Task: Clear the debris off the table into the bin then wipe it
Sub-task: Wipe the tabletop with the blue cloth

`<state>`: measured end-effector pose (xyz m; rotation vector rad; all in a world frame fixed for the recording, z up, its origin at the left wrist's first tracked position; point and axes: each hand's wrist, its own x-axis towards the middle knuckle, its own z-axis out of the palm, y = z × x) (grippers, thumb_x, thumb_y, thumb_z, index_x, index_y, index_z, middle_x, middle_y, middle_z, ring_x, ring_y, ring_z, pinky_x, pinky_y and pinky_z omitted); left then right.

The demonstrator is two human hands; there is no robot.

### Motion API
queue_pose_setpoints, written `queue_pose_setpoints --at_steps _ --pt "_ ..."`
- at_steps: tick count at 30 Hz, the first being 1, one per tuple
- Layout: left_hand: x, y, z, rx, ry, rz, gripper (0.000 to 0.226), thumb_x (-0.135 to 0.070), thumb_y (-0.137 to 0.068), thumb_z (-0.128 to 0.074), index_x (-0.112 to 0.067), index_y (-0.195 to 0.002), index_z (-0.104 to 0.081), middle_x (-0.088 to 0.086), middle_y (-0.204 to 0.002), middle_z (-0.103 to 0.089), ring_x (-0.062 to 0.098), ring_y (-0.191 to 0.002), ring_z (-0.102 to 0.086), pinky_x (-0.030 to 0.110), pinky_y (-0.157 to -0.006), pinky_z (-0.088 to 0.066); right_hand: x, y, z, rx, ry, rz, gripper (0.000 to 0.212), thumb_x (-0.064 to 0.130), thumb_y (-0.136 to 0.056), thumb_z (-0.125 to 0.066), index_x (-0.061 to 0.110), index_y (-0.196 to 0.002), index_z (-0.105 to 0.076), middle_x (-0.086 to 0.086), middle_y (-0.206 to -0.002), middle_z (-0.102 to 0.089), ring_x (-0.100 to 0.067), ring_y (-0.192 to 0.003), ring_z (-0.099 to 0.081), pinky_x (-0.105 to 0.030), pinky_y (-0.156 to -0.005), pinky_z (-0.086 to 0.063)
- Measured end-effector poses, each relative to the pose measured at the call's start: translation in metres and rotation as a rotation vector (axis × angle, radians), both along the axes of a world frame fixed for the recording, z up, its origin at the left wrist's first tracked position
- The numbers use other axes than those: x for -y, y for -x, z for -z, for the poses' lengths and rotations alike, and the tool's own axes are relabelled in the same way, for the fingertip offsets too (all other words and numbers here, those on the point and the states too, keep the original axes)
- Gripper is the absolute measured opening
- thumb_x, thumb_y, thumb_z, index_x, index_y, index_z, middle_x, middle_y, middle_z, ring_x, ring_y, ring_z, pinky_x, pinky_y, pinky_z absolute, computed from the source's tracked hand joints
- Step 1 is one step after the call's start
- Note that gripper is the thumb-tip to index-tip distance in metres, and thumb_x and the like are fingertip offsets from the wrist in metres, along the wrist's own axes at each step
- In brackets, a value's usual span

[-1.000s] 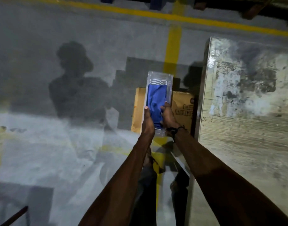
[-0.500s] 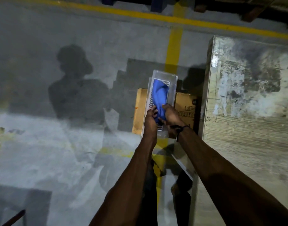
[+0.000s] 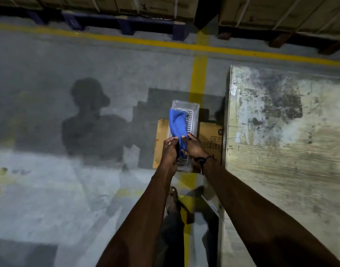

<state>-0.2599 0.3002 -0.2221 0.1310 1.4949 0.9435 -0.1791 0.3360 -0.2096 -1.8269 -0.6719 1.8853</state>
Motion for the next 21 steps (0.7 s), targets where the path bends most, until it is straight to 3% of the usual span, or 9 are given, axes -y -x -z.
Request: queue_pose_setpoints --at_steps 2,4,9,13,18,21 --pt "-0.001 0.000 0.013 0.006 0.004 -0.058 0.009 -0.011 -0.108 -0.050 -0.008 -0.103 -0.057 0.001 -0.074 -0.065 0.012 -0.063 -0.062 0.020 -0.048 -0.049 -0.002 -0.001 0.008 -0.015 0.004 0.021 0.020 0.014 -0.111 -0.044 0.012 -0.125 -0.058 -0.005 -0.112 -0.059 -0.016 -0.085 -0.055 -0.028 -0.067 -0.043" --pt "0.000 -0.002 0.020 0.027 0.032 -0.120 0.010 -0.014 -0.106 -0.056 -0.012 -0.116 -0.055 0.003 -0.087 -0.065 0.012 -0.069 -0.063 0.020 -0.050 -0.051 -0.001 -0.001 0.014 -0.015 -0.009 0.023 0.028 0.015 -0.111 -0.044 0.007 -0.135 -0.057 -0.005 -0.119 -0.059 -0.015 -0.090 -0.057 -0.028 -0.068 -0.045" --pt "0.009 -0.007 0.013 0.092 0.034 -0.166 0.018 -0.015 -0.105 -0.059 -0.015 -0.123 -0.060 0.005 -0.106 -0.069 0.011 -0.081 -0.066 0.019 -0.053 -0.052 0.012 -0.005 0.018 -0.011 -0.096 0.015 0.015 0.015 -0.111 -0.045 0.015 -0.117 -0.058 -0.008 -0.115 -0.062 -0.010 -0.083 -0.058 -0.025 -0.064 -0.045" --pt "0.016 -0.007 0.003 0.075 0.005 -0.160 0.008 -0.016 -0.104 -0.061 -0.017 -0.108 -0.068 0.002 -0.095 -0.071 0.014 -0.081 -0.064 0.025 -0.063 -0.054 0.020 -0.014 0.002 -0.035 -0.125 0.051 0.011 0.016 -0.109 -0.049 0.017 -0.111 -0.059 0.002 -0.103 -0.066 -0.009 -0.085 -0.062 -0.021 -0.064 -0.049" --pt "0.025 0.004 -0.038 0.022 -0.153 -0.159 0.012 -0.024 -0.099 -0.071 -0.013 -0.099 -0.071 0.012 -0.101 -0.071 0.025 -0.097 -0.064 0.043 -0.090 -0.053 0.030 -0.020 -0.039 -0.051 -0.282 -0.016 0.014 0.011 -0.102 -0.063 0.008 -0.114 -0.069 -0.012 -0.115 -0.073 -0.022 -0.098 -0.070 -0.028 -0.073 -0.057" --pt "0.029 0.013 -0.083 -0.020 -0.198 -0.135 0.016 -0.028 -0.095 -0.077 -0.018 -0.086 -0.068 0.013 -0.099 -0.068 0.025 -0.095 -0.063 0.043 -0.090 -0.051 0.035 -0.024 -0.079 -0.080 -0.377 -0.077 0.017 0.002 -0.097 -0.067 -0.006 -0.112 -0.066 -0.020 -0.115 -0.072 -0.022 -0.100 -0.069 -0.029 -0.087 -0.059"
